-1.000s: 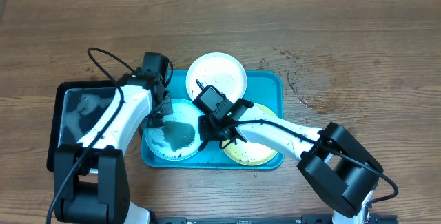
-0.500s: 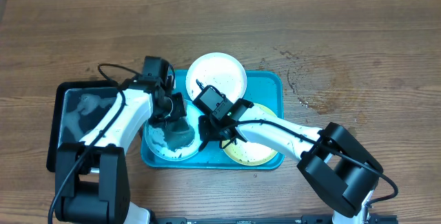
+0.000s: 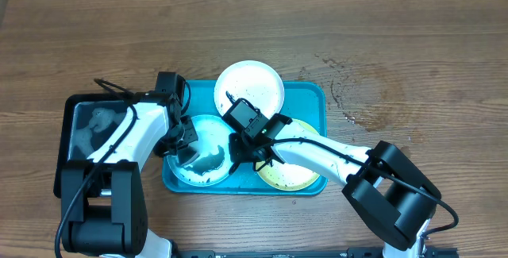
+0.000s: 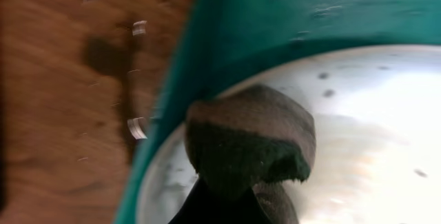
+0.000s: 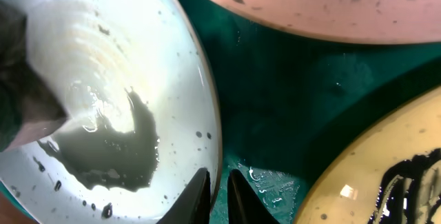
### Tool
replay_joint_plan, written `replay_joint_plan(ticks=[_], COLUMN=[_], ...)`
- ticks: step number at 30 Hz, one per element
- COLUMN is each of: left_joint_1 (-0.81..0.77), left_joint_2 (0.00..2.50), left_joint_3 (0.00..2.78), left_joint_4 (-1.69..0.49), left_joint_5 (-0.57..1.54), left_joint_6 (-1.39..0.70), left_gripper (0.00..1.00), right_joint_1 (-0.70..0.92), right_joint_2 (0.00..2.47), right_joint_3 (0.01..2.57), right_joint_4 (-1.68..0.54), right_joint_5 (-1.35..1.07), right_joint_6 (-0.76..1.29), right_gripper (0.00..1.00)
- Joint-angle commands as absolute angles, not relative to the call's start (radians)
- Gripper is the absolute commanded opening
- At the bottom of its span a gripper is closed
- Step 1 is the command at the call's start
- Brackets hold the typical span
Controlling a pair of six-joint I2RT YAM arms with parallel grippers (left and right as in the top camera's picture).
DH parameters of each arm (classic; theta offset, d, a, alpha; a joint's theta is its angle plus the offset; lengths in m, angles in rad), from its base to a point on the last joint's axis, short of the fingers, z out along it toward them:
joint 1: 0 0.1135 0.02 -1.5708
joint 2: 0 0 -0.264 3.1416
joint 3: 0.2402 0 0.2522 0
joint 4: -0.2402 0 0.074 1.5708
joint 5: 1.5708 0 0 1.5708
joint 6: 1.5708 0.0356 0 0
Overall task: Clean dirty plates on tray and stack at the side
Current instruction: 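Scrub the light blue plate center with the sponge in left gripper, then lift the light blue plate with right gripper while left sponge withdraws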
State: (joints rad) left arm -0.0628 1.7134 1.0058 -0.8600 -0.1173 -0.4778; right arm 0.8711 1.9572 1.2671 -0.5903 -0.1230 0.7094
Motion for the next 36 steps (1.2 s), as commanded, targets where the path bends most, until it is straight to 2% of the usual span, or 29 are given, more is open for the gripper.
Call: replay_joint_plan(ticks=[1, 8, 11, 15, 21, 27, 36], left_joint_1=[-0.054, -0.055, -0.054, -0.054, -0.028, 0.096, 0.392], left_joint_2=[1.728, 1.725, 1.719, 1.684, 1.578, 1.526, 1.528], left_joint_3=[0.994, 1.039, 1.122, 1.299, 1.438, 1.441, 1.441], left_joint_4=[-0.905, -0.95, -1.034, -1.193, -1.215, -1.208, -1.208], left_joint_5=[-0.345, -0.314, -0.287, -0.318, -0.312, -0.247, -0.004], left_joint_6=[-0.554, -0.558, -0.558, -0.63, -0.636, -0.636, -0.628], left_gripper=[0.04, 0.04, 0.04, 0.04, 0.04, 0.04, 0.04], right_joint_1=[0.868, 0.868, 0.868, 0.868, 0.868, 0.876, 0.908], right_joint_2=[1.971, 1.971, 1.971, 1.971, 1.961, 1.946, 1.946], right_joint_3=[1.269, 1.269, 1.269, 1.269, 1.316, 1.461, 1.722], right_joint_4=[-0.593, -0.592, -0.591, -0.588, -0.615, -0.745, -1.011], right_joint_5=[-0.106, -0.106, -0.106, -0.107, -0.134, -0.093, 0.175], right_joint_6=[0.702, 0.703, 0.703, 0.693, 0.646, 0.539, 0.48], right_gripper=[0.11, 0.11, 0.1, 0.04, 0.04, 0.04, 0.04])
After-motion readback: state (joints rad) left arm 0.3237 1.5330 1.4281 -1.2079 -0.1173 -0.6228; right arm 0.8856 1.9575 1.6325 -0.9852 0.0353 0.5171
